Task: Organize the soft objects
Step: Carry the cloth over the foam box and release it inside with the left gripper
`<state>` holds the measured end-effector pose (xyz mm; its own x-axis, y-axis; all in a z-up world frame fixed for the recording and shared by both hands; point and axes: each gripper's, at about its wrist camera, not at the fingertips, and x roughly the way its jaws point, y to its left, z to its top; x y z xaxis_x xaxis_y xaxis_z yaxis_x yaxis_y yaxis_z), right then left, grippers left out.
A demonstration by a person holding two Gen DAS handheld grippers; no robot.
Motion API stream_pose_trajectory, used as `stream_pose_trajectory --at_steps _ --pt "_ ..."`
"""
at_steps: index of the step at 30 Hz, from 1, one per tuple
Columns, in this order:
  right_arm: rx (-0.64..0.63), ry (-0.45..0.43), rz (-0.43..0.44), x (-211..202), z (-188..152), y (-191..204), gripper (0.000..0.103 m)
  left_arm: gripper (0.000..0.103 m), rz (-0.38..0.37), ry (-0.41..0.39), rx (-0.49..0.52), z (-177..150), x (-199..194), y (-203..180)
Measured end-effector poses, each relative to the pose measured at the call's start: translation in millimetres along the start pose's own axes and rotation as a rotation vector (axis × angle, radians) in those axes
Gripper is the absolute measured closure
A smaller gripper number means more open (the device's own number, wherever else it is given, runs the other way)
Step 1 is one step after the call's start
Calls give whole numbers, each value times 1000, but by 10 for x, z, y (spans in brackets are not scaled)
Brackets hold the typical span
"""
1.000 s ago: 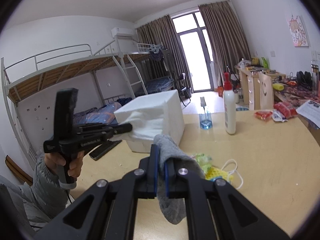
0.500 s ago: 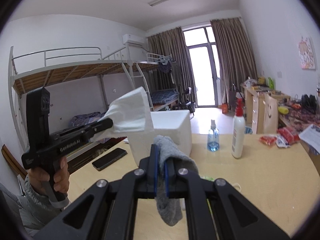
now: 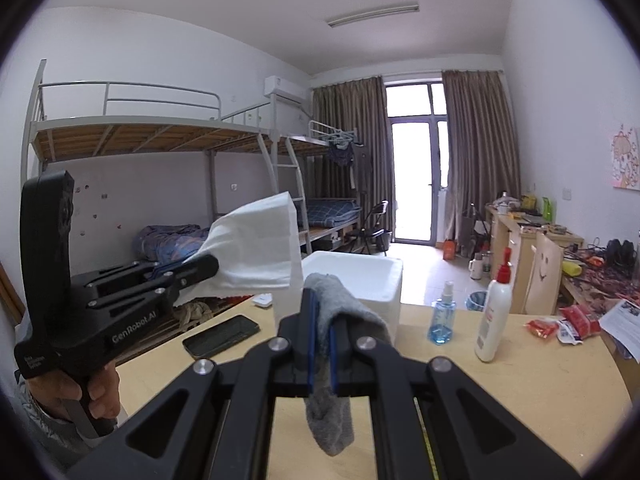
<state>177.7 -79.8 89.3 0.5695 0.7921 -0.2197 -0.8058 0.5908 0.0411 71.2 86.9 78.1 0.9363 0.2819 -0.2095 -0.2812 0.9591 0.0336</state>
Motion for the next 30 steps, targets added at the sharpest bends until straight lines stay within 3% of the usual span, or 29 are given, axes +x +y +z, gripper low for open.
stream_pose_trajectory --at_steps 4,12,30 --pt "-6 1 5 63 22 34 95 97 33 8 -1 -21 -7 84" --pt "-13 10 5 168 148 17 95 97 6 38 -23 48 69 204" --pt "-37 4 9 584 662 -81 95 97 -4 66 -57 525 538 413"
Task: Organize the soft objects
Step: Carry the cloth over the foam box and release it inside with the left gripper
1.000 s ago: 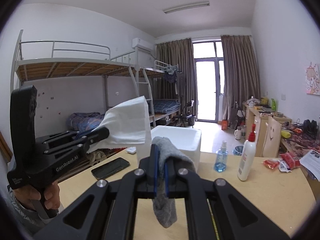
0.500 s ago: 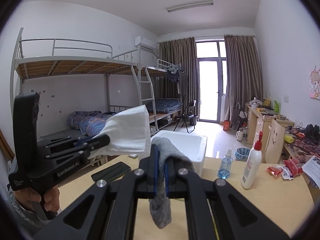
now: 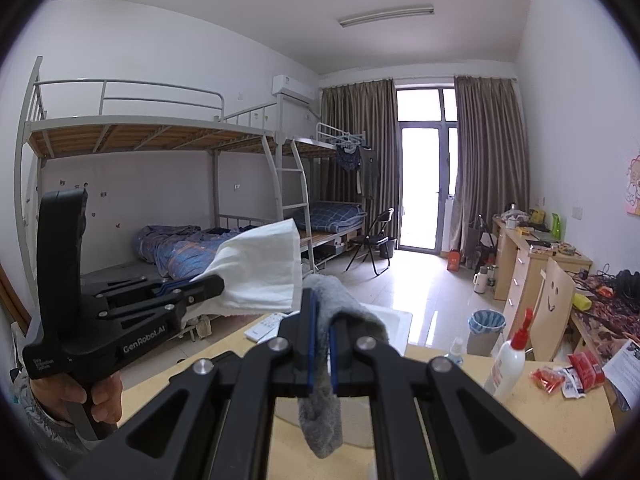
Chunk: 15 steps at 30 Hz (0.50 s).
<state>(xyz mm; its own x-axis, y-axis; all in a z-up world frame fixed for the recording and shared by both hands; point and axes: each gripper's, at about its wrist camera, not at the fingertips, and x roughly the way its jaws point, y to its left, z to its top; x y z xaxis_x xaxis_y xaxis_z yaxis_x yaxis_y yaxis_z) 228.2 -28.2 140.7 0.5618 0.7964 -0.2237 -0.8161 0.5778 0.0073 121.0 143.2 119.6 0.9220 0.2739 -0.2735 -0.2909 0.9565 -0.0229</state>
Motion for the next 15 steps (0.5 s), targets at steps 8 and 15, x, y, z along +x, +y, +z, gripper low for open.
stream_pose_trajectory --at_steps 8,15 --pt "17 -10 8 265 103 -129 95 97 24 -11 -34 179 315 19" --pt "30 -8 21 458 102 -195 95 97 27 0 -3 229 567 -54"
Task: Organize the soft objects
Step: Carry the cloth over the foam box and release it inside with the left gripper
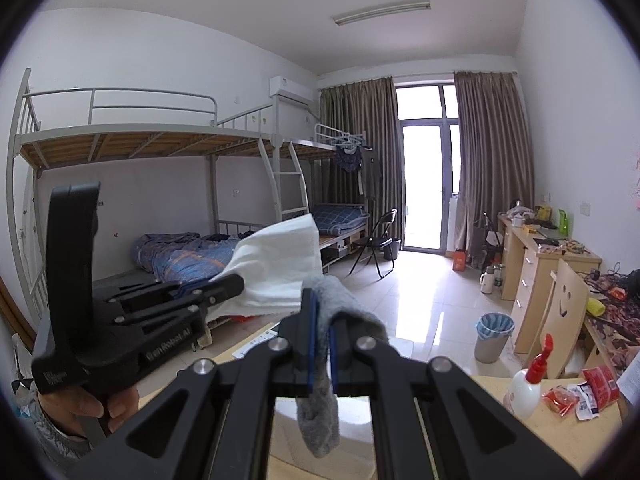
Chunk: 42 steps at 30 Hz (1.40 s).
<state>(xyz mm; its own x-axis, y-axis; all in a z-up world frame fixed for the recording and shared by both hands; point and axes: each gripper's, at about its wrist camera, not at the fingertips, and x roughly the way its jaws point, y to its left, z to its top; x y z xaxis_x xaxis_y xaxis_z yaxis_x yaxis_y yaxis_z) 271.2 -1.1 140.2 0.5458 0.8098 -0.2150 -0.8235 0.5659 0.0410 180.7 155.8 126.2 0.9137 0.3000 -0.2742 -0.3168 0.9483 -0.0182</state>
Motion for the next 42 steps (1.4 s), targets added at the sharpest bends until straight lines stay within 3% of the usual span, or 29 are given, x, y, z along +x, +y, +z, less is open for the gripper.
stream_pose_trajectory --at_steps 4,14,27,36,39,40,41,42 --pt "17 12 0 108 -20 -59 95 97 -18 30 31 6 133 -10" --pt "31 77 -7 342 -63 -138 95 97 21 86 34 -43 403 10" --pt "66 38 -89 111 105 -294 95 97 -80 199 64 -224 661 -239" --pt "54 56 -76 192 72 -261 95 97 -56 236 56 -248 763 -219" --pt "51 58 -78 214 72 -259 95 89 -37 238 43 -252 806 -188" --pt "51 58 -80 220 72 -251 95 75 -26 242 48 -256 818 -190" --pt "51 58 -82 226 65 -274 95 54 -23 247 52 -259 830 -191" --pt "53 58 -85 235 66 -278 95 43 -24 251 53 -263 836 -194"
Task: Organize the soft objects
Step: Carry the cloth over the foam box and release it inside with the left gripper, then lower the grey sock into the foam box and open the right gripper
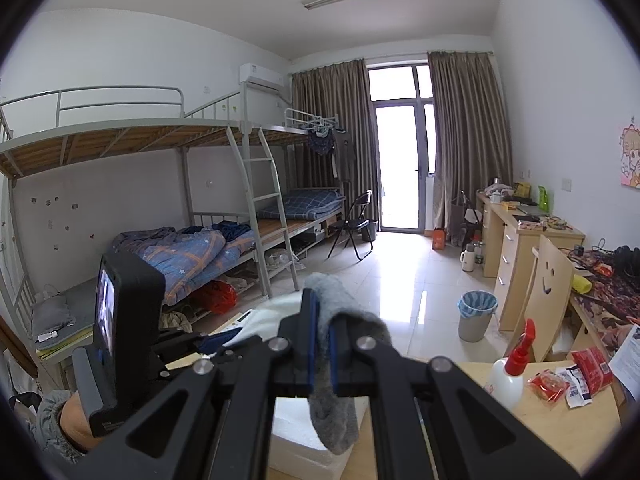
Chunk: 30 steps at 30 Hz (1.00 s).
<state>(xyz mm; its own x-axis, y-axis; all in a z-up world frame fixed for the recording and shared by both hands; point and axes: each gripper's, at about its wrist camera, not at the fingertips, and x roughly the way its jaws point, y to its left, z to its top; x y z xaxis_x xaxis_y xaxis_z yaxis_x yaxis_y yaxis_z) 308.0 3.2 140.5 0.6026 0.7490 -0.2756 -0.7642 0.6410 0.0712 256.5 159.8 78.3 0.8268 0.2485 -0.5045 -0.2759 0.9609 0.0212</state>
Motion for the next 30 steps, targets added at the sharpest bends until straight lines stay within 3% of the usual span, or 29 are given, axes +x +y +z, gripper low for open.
stream_pose_trajectory --at_steps 1,2,5,18,30 --pt "2 2 -1 11 3 -5 95 24 1 5 -5 0 7 1" --pt "4 3 1 9 -4 -10 95 13 12 0 -16 -1 1 7" --pt "9 1 -3 -7 -8 -23 95 3 53 -50 -26 -2 -75 9" --pt "-1 11 28 -11 -15 -1 95 1 81 -111 -19 6 -297 41" --pt "-18 34 61 156 -26 185 95 1 166 -158 -31 -68 -557 340"
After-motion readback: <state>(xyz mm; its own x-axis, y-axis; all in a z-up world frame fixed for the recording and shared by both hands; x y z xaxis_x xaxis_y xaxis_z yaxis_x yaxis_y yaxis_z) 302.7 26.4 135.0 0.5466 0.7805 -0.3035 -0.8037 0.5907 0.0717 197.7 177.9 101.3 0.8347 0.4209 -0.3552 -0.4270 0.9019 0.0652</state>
